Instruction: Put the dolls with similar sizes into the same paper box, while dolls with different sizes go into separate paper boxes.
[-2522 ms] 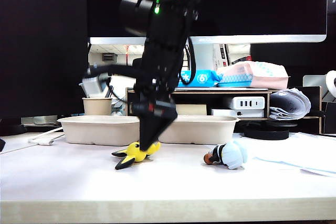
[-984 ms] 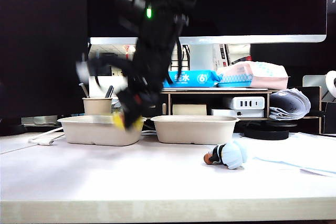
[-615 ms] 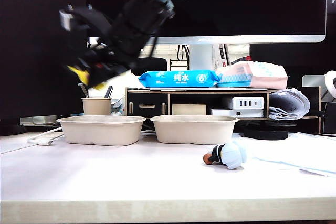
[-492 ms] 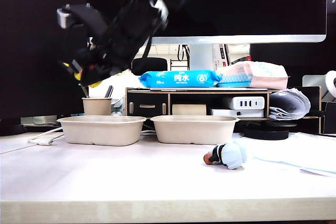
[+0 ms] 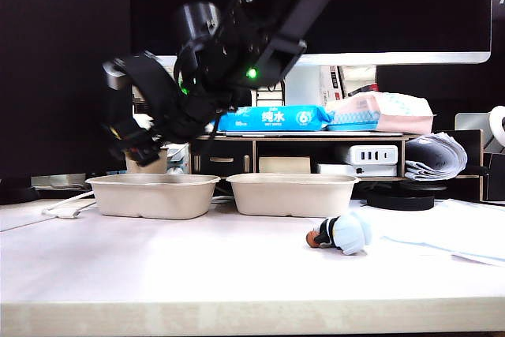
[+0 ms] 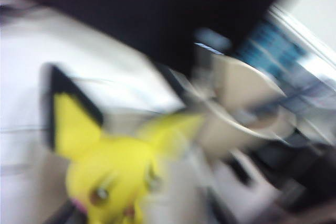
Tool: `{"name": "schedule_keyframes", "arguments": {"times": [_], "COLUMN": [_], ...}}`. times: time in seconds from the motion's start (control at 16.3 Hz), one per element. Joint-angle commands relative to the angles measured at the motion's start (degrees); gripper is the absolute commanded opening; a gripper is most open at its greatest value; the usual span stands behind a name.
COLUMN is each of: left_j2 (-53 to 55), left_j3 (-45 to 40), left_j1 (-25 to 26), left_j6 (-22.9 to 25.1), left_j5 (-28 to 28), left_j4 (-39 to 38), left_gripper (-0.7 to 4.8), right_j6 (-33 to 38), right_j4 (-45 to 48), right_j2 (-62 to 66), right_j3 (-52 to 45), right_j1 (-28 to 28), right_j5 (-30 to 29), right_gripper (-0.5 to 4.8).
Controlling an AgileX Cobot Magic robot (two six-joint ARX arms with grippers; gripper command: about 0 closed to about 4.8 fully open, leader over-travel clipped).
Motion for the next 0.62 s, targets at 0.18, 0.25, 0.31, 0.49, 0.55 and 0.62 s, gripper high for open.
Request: {"name": "schedule_keyframes", "arguments": {"times": [0.18, 0.25, 0.31, 0.49, 0.55, 0.62], "left_j2": [2.47, 5.75, 8.57, 13.64, 13.64, 13.68], "left_j3": [0.04, 0.04, 0.04, 0.04, 0.04, 0.04], "left_j1": [0.02, -0.04, -0.09, -4.37, -6.71, -9.53], "left_j6": [0.00, 0.00, 0.00, 0.00, 0.00, 0.00], "left_j5": [0.24, 0.26, 0.26, 0.22, 0.24, 0.24], "left_j4": [0.33, 0.33, 0.31, -1.01, -1.16, -1.05], "left_gripper": [-0.05, -0.05, -0.05, -0.05, -0.05, -0.05], "right_j6": [0.46, 2.05, 4.33, 6.73, 8.07, 8.17], "right_j4": [-3.30, -10.78, -17.14, -43.80, -50.36, -59.19], "right_j2": [-6.45, -10.45, -13.20, -22.18, -23.50, -24.50], "right_j3": [0.59, 0.59, 0.59, 0.55, 0.55, 0.55], "right_j1": [0.42, 0.46, 0.46, 0.26, 0.17, -0.26], "right_j5": [7.74, 7.76, 7.69, 7.93, 9.99, 10.12], "right_gripper": [2.52, 2.52, 2.52, 2.12, 2.11, 2.11]}}
